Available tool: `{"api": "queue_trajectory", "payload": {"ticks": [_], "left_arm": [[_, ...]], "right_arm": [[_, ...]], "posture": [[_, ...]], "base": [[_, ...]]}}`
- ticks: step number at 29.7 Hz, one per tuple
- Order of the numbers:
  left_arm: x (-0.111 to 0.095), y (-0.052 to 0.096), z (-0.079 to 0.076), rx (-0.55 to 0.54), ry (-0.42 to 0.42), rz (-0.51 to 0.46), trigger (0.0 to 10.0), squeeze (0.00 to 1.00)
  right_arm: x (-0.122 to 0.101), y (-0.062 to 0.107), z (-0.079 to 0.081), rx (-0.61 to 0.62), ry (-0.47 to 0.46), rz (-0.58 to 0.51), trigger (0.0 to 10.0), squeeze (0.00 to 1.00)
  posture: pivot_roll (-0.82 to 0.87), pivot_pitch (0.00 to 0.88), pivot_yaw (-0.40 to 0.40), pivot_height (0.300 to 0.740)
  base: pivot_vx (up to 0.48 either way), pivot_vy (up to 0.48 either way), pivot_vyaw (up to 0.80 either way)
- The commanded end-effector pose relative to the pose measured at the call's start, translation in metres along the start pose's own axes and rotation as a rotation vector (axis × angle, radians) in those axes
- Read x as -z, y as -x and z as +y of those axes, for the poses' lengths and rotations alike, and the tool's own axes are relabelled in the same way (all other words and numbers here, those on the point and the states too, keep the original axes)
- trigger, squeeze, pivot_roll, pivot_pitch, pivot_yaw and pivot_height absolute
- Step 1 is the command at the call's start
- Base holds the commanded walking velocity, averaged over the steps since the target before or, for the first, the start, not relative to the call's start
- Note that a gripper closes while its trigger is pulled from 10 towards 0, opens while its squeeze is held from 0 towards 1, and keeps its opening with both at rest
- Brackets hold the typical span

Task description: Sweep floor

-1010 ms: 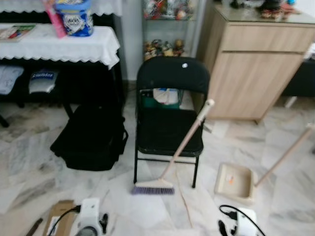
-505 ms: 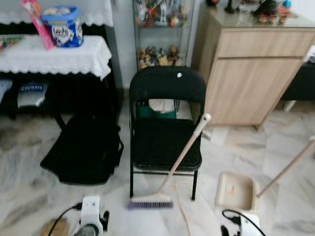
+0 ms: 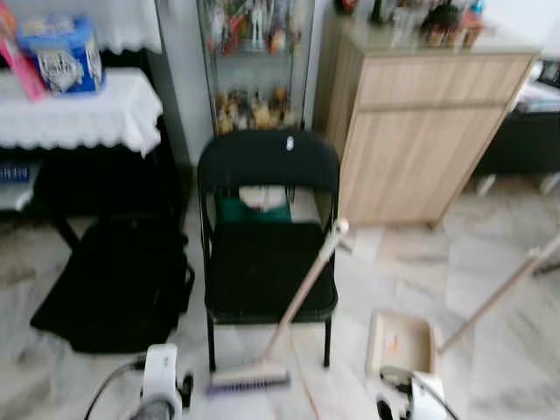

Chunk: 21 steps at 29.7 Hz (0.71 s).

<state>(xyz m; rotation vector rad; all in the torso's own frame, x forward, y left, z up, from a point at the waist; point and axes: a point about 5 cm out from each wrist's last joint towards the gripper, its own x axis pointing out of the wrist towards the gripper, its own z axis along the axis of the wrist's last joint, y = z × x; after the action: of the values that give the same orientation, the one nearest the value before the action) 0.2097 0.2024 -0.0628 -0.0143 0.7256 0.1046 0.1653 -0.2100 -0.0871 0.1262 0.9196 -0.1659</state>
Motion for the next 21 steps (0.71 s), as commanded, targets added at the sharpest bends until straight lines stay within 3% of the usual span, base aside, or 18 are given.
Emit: {"api": "queue_trajectory", "payload": {"ticks": [1, 10, 18, 21], "left_arm": [[0.005, 0.001, 0.001, -0.012, 0.007, 0.024, 10.0, 0.00], [0.007, 0.002, 0.001, -0.014, 0.010, 0.030, 10.0, 0.00], [0.006, 0.001, 0.001, -0.015, 0.010, 0.024, 10.0, 0.00], [0.006, 0.002, 0.001, -0.014, 0.012, 0.024, 10.0, 0.00]], "right_arm": [[0.003, 0.001, -0.002, 0.007, 0.002, 0.011, 10.0, 0.00], [0.003, 0.005, -0.024, 0.030, -0.007, 0.007, 10.0, 0.00], [0.004, 0.005, -0.024, 0.033, -0.007, 0.009, 10.0, 0.00], [0.003, 0.003, -0.017, 0.025, -0.006, 0.011, 10.0, 0.00]], "posture": [[-0.01, 0.000, -0.002, 0.740], [-0.01, 0.001, -0.002, 0.740], [-0.02, 0.004, 0.001, 0.740], [-0.02, 0.003, 0.001, 0.740]], "base": [[0.000, 0.000, 0.00], [0.000, 0.000, 0.00], [0.000, 0.000, 0.00], [0.000, 0.000, 0.00]]}}
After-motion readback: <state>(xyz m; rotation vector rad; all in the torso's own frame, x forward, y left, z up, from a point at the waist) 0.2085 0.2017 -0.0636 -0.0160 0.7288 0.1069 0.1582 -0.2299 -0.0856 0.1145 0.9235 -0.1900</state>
